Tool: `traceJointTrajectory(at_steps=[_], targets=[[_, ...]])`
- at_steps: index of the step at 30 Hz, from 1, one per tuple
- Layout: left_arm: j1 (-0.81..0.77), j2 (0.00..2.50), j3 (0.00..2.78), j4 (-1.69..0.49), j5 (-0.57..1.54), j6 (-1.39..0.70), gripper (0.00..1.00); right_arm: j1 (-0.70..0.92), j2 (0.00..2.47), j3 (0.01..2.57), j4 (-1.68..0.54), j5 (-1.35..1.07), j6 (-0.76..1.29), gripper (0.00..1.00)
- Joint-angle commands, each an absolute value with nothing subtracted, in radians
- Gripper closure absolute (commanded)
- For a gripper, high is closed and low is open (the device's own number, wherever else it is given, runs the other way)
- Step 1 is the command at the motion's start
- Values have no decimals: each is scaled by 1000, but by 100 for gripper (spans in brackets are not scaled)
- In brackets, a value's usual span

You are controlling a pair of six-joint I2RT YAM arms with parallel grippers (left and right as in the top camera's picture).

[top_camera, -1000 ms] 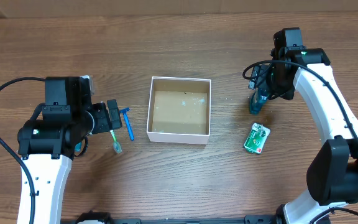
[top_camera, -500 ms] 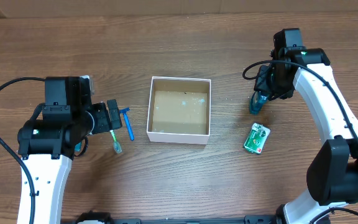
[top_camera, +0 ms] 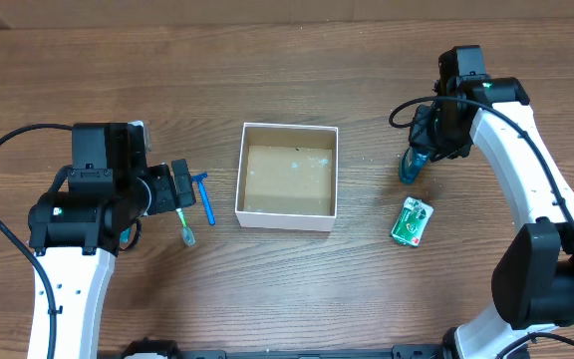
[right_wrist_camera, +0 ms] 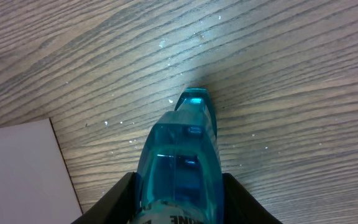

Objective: Pack container
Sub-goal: 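Reach the right gripper to the blue Listerine bottle and grasp it, then carry the bottle into the box and release it upright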

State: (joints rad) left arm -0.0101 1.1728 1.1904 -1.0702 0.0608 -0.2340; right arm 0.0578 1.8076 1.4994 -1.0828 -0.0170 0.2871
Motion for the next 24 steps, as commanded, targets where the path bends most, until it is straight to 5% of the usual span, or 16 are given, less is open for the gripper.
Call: traceJointTrajectory(at_steps=[1,5,11,14,19,24], targets=[[-14,1171,1215,-1069,75,-240,0,55,1797,1508,-1072,-1,285,75],[-14,1171,1215,-1069,71,-240,0,65,1779,1596,-1112,-1,284,96],[-14,1171,1215,-1069,71,-240,0,172,1695,1857,-1306,8,254,96],[-14,1171,1215,-1069,72,-240,0,351,1683,1978,-1396,6,255,96],[-14,1171,1215,-1069,72,-240,0,591,1716,1977,-1319,11,342,96],[-14,1171,1215,-1069,72,-240,0,665,1832,1976,-1253,22,450,96]])
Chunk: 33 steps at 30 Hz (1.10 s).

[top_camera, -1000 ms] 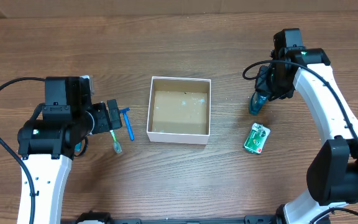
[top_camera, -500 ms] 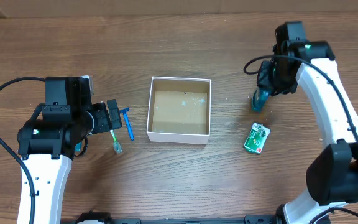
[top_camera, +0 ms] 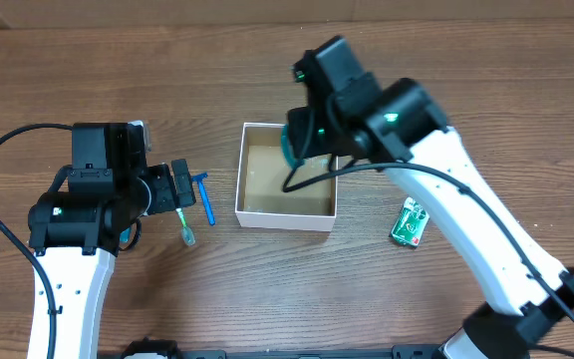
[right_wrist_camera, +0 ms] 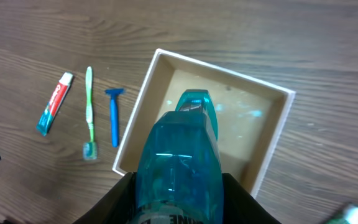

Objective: Pack container
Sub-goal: 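Carry the bottle into the box and release it upright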

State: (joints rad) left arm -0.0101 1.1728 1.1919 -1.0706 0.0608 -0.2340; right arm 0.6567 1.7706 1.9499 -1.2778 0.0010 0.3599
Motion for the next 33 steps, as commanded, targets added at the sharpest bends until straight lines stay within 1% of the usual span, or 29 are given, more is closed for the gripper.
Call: traceJointTrajectory(at_steps=[1,10,16,17,18,19,20,22,27,30,31,33], targets=[[-14,1171,1214,-1069,72,-240,0,668,1866,1976,-1240,21,477,96],[-14,1172,1214,-1069,72,-240,0,669,2071,1976,-1087,22,506,96],[-14,1172,1214,-1068,71,-240,0,669,2090,1976,-1065,20,505,96],[-14,1172,1214,-1068,71,-240,0,669,2090,1976,-1073,20,500,93],[-14,1172,1214,-1069,71,-240,0,669,2090,1976,-1084,14,494,72],[-14,1172,1214,-1069,71,-240,0,669,2090,1976,-1089,11,494,55],[-14,1172,1214,-1069,72,-240,0,669,2090,1976,-1090,6,494,46],[-14,1172,1214,-1069,71,-240,0,669,2090,1976,-1091,2,494,40],[-14,1172,1214,-1068,71,-240,0,669,2090,1976,-1100,-2,487,36],[-14,1172,1214,-1067,71,-240,0,675,2070,1996,-1104,-1,410,33],[-14,1172,1214,-1066,71,-240,0,680,2051,2017,-1113,-1,384,30],[-14,1172,1214,-1061,71,-240,0,684,2000,2079,-1142,9,357,29]])
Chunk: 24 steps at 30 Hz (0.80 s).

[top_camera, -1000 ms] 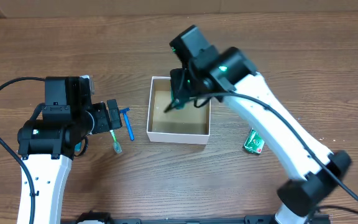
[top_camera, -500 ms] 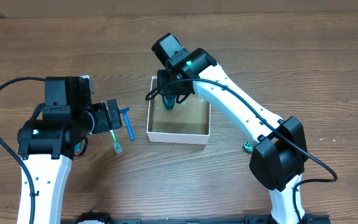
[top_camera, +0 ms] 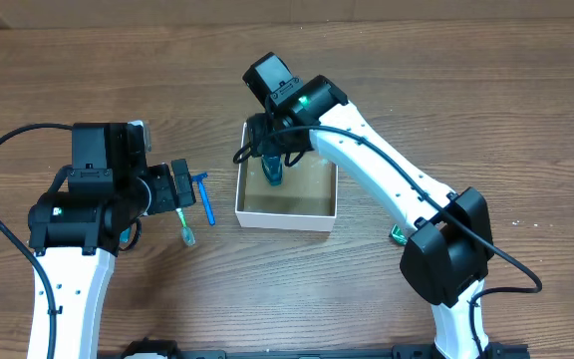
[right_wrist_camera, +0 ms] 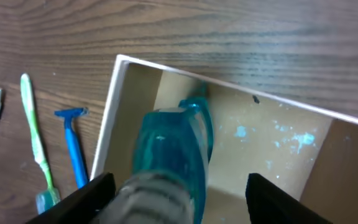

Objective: Pack container
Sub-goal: 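Carry the bottle into the box and release it upright, then move the right gripper to the green Dettol soap and grasp it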

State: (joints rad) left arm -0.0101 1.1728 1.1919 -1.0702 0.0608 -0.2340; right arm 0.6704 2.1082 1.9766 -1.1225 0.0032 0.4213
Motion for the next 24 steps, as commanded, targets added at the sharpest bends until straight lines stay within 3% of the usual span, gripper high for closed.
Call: traceJointTrajectory(at_steps=[1,4,6,9,14,19,24], targets=[[-14,1172,1214,-1058,70,-240,0,684,1958,2123,-1163,39,353,27],[-14,1172,1214,-1058,68,-240,0,639,1845,2148,-1206,233,422,24],[-14,1172,1214,-1058,68,-240,0,527,1794,2148,-1325,337,535,14],[-14,1172,1214,-1058,68,-240,0,344,1791,2134,-1486,327,611,9],[-14,1172,1214,-1054,67,-240,0,100,1790,1964,-1532,191,579,7],[-14,1172,1214,-1054,67,-240,0,78,1765,1731,-1467,167,577,7],[-14,1173,1214,-1054,67,-240,0,77,1513,1452,-1367,118,576,7]])
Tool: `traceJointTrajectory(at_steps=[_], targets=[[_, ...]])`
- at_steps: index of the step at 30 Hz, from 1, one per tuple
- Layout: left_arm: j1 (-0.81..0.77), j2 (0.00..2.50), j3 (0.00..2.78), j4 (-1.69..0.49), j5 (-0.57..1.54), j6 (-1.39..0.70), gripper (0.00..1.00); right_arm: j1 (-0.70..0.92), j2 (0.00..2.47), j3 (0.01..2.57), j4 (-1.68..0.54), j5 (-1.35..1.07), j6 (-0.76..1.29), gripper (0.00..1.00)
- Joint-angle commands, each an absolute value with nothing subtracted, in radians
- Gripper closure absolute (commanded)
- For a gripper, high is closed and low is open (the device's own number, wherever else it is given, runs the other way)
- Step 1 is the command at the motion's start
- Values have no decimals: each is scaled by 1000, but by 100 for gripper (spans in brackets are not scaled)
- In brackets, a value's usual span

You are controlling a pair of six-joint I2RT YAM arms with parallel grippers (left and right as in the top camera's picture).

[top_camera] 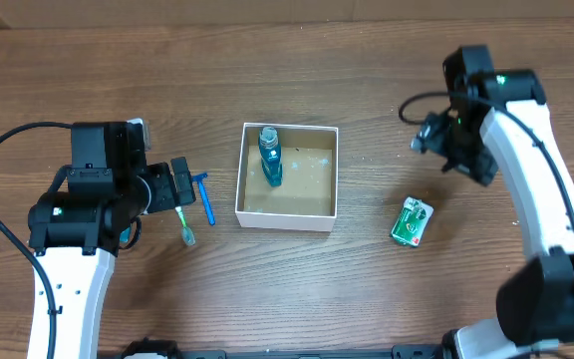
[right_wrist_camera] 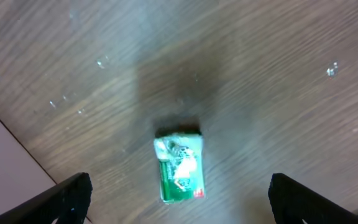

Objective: Pack container
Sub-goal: 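Move the right gripper to the green Dettol soap and grasp it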

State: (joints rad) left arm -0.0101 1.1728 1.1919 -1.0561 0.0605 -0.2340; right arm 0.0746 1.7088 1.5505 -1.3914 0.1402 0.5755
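The white box [top_camera: 250, 215] stands mid-table with the blue bottle [top_camera: 270, 158] inside it, near its back left corner. My right gripper [top_camera: 450, 152] hangs right of the box, open and empty; in the right wrist view its fingers [right_wrist_camera: 73, 194] stand wide apart over the wood, the gripper [right_wrist_camera: 188, 205] just short of the green packet [right_wrist_camera: 180, 167]. The packet [top_camera: 412, 221] lies right of the box. My left gripper [top_camera: 180, 185] hovers left of the box over the green toothbrush [top_camera: 186, 231], beside the blue razor [top_camera: 205, 197]; its jaws cannot be made out.
A corner of the white box [right_wrist_camera: 8, 171] shows at the left edge of the right wrist view. Bare wooden table [top_camera: 367, 289] surrounds the box. The left arm's black cable loops at the far left.
My right gripper was open around the blue bottle inside the box; now it is out over the table right of the box, above the green packet. The bottle stays in the box.
My right gripper held the blue bottle on the table right of the box. Then it carried the bottle over the box, and later stood open around it inside. Now the bottle rests in the box and the gripper is back at the right. The left arm stayed still.
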Motion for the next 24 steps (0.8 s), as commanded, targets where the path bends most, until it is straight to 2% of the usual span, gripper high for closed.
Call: traceJointTrajectory(at_steps=[1,5,10,24], targets=[[-14,1175,1214,-1054,67,-240,0,77,1449,1387,-1339,118,576,7],[-14,1196,1214,-1054,68,-241,0,77,1289,1123,-1172,72,575,1],[-14,1233,1214,-1064,72,-241,0,77,1362,957,-1007,-27,535,1],[-14,1237,1214,-1065,72,-241,0,77,1742,949,-880,-29,515,1]])
